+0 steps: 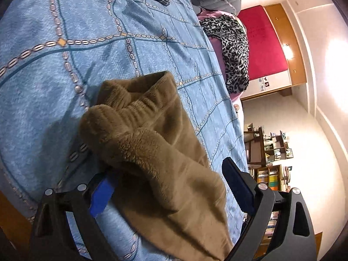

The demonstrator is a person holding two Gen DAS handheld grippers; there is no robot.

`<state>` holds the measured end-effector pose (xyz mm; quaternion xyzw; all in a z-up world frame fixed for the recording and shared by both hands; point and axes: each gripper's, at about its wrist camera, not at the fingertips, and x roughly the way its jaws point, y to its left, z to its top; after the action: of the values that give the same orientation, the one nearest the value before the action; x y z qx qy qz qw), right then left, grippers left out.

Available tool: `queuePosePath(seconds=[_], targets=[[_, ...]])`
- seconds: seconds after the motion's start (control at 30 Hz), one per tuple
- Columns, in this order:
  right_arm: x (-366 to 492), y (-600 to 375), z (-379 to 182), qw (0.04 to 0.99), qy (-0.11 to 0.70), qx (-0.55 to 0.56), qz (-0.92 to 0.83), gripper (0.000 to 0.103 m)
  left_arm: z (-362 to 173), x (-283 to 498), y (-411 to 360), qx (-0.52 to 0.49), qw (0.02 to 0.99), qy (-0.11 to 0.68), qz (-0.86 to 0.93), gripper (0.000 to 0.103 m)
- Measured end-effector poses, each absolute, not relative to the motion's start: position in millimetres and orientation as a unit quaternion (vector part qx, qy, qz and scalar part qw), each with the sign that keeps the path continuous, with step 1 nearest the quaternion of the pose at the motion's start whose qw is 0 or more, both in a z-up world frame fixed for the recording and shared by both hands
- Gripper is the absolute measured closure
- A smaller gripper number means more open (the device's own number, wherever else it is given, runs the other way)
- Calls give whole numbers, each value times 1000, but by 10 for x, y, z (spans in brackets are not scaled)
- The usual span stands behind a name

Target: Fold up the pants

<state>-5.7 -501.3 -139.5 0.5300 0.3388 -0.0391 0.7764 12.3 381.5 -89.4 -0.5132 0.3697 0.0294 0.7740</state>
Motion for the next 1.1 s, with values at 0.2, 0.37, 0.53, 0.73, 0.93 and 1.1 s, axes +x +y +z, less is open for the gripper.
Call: queuePosePath(seconds=[0.2, 0.37, 0.53, 0.73, 0.93, 1.1], targets=[[93, -4999, -1382, 801, 360, 471, -84, 78, -914, 376, 3766, -491, 776, 394, 35, 81], [161, -5059, -1187, 825, 346, 437, -93, 96, -654, 617, 3736, -471, 793, 386, 22, 92], [302, -5053, -723, 861, 307, 396, -86, 97, -287, 850, 3751, -472, 809, 351, -1, 94], [19, -5154, -565, 875, 283, 381, -92, 97, -90, 753, 3748, -451, 828, 333, -19, 94], [-570, -5093, -1159, 833, 362, 402, -116, 97, -819, 58, 3956, -469, 789, 397, 31, 94], [-814, -5037, -1358, 823, 385, 398, -127, 97, -1160, -237, 4048, -487, 770, 410, 44, 94]])
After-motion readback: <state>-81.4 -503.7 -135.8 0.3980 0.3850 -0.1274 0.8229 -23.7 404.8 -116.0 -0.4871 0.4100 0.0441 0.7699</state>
